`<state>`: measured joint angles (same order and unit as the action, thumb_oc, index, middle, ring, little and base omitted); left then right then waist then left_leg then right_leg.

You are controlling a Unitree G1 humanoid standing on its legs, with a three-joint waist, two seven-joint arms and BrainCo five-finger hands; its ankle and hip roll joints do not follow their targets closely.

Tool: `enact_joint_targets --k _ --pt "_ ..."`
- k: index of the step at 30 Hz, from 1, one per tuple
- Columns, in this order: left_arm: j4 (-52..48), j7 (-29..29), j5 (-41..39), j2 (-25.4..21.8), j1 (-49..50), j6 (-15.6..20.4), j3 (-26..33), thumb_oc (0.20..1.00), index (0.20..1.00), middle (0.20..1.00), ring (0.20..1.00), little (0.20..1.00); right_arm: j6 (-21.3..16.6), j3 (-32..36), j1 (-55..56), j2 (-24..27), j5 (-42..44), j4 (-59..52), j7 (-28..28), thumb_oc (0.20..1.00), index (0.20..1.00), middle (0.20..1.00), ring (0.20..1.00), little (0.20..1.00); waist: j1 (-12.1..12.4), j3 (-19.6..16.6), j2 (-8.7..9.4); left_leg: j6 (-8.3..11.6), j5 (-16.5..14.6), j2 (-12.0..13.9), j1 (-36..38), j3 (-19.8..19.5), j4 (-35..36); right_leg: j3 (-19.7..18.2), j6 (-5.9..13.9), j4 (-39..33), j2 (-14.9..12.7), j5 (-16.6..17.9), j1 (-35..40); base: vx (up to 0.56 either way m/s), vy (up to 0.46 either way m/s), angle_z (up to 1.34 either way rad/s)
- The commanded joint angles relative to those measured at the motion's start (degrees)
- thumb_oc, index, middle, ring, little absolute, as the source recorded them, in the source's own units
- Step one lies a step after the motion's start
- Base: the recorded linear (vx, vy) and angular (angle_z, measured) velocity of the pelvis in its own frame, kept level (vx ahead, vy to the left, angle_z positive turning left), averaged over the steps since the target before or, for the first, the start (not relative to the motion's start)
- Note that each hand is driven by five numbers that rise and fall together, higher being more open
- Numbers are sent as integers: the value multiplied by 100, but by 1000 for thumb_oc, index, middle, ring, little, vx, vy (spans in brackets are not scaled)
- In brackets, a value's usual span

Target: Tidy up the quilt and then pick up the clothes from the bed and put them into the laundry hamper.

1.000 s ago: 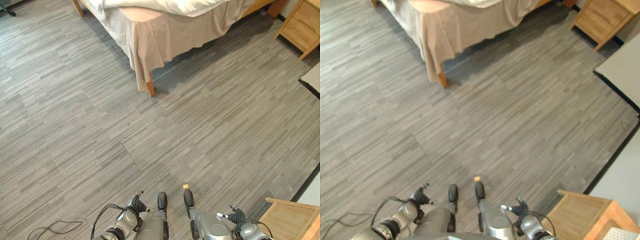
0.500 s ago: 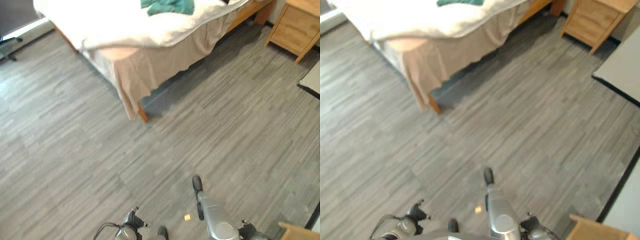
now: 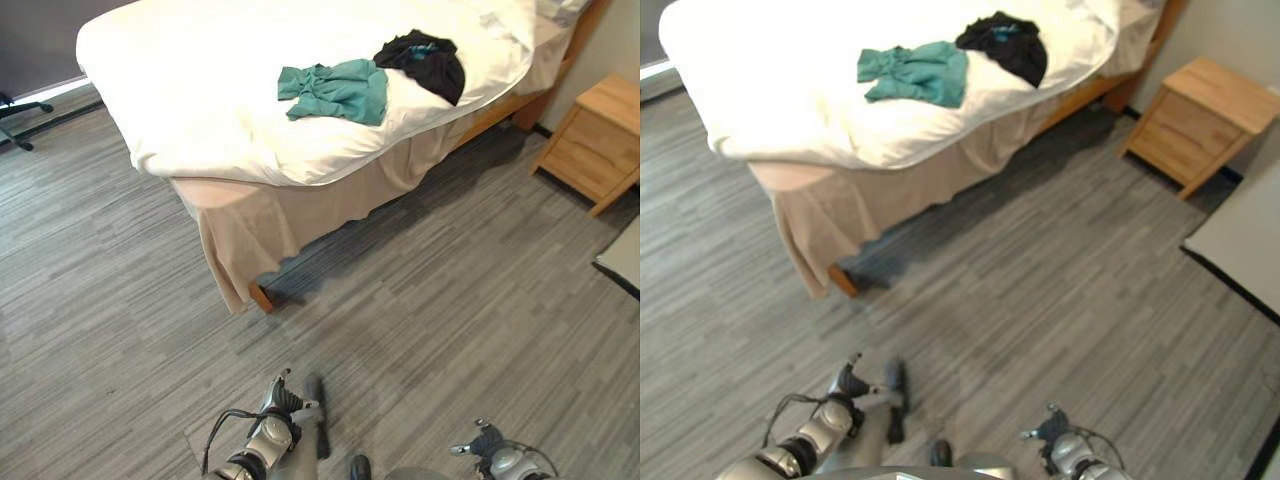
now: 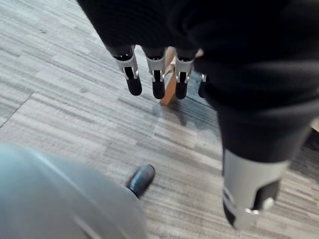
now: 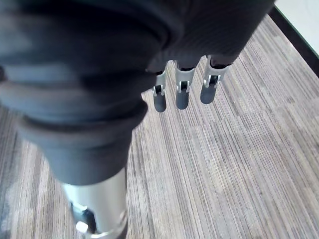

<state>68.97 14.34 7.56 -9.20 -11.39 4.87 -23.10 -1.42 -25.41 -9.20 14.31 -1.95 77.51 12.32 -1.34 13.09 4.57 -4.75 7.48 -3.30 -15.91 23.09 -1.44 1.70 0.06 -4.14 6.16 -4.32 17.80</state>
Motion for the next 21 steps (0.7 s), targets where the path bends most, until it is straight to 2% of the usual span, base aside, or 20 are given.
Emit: enact_joint_targets --k 1,2,3,4,5,6,8,9,10,11,15,16,17,21 --pt "704 -81 449 -168 216 -198 -108 1000 1000 1000 1000 1000 -52 189 367 -145 -142 -344 111 1000 1000 1000 1000 1000 58 -26 -120 428 -648 398 1593 -591 487 -86 557 1504 -578 -483 -796 327 25 -27" --pt "721 -70 480 -205 205 -233 -82 1000 1000 1000 1000 1000 -44 210 360 -173 -135 -384 84 1000 1000 1000 1000 1000 7 28 -131 349 -730 395 1786 -602 564 -47 895 2258 -642 -250 -1146 328 25 -30" --pt "721 -71 480 -204 203 -234 -81 1000 1000 1000 1000 1000 -44 210 358 -172 -135 -384 84 1000 1000 1000 1000 1000 18 12 -143 354 -723 411 1765 -591 565 -57 890 2251 -626 -232 -1169 171 -6 13" --pt "750 -82 495 -275 193 -282 -32 1000 1000 1000 1000 1000 -56 212 338 -197 -114 -420 64 1000 1000 1000 1000 1000 -52 44 -160 321 -749 435 1911 -651 641 -101 1150 2854 -653 18 -1512 231 -76 29" --pt "772 -88 540 -394 114 -301 -19 1000 1000 1000 1000 1000 -42 231 299 -227 -140 -474 88 1000 1000 1000 1000 1000 -153 171 -275 385 -847 601 2094 -850 644 -151 1209 3509 -700 129 -2124 236 -76 66" --pt "773 -88 540 -396 113 -301 -17 1000 1000 1000 1000 1000 -41 231 297 -229 -141 -474 88 1000 1000 1000 1000 1000 -171 178 -252 381 -850 575 2099 -865 644 -140 1212 3555 -729 91 -2132 245 -110 72" --pt "770 -103 602 -472 30 -255 -68 1000 1000 1000 1000 1000 -44 210 314 -241 -176 -457 119 1000 1000 1000 1000 1000 -254 227 -259 471 -905 628 2205 -1032 644 -98 960 2677 -938 -271 -2093 277 -190 114" --pt "758 -128 661 -555 -6 -191 -144 1000 1000 1000 1000 1000 -41 217 324 -220 -157 -465 103 1000 1000 1000 1000 1000 -321 218 -246 537 -1011 598 2272 -1252 644 -437 815 1549 -1038 -190 -2089 411 -321 108" --pt "782 -129 687 -626 -9 -176 -147 1000 1000 1000 1000 1000 -11 240 349 -204 -142 -431 70 1000 1000 1000 1000 1000 -376 210 -216 585 -1082 592 2357 -1389 644 -809 810 933 -1079 -31 -2140 400 -363 111" --pt "785 -134 712 -668 -8 -174 -134 1000 1000 1000 1000 1000 28 222 358 -179 -179 -395 64 1000 1000 1000 1000 1000 -376 183 -208 633 -1118 635 2393 -1410 644 -981 858 642 -1135 140 -2245 214 -200 108" --pt "626 -151 662 -693 -105 -113 -158 1000 1000 1000 1000 1000 127 251 404 -130 -317 -262 50 1000 1000 1000 1000 1000 -369 51 -183 687 -1190 693 2593 -1436 644 -1009 839 318 -1215 295 -2046 212 -229 64" --pt "557 -91 578 -648 -84 -92 -164 1000 1000 1000 1000 1000 153 237 416 -146 -323 -232 72 1000 1000 1000 1000 1000 -370 19 -201 710 -1175 729 2637 -1458 644 -991 785 237 -1208 345 -1951 167 -246 57" --pt "470 -25 493 -574 21 -48 -122 1000 1000 1000 1000 1000 140 200 515 -165 -379 -207 63 1000 1000 1000 1000 1000 -352 -31 -250 778 -1161 825 2666 -1549 644 -964 719 116 -1170 328 -1778 167 -245 62" --pt "300 30 391 -443 82 49 -185 1000 1000 1000 1000 1000 128 279 461 -65 -297 -184 70 1000 1000 1000 1000 1000 -338 -16 -346 848 -1113 884 2518 -1745 427 -801 612 -8 -1159 236 -1528 104 -172 38"
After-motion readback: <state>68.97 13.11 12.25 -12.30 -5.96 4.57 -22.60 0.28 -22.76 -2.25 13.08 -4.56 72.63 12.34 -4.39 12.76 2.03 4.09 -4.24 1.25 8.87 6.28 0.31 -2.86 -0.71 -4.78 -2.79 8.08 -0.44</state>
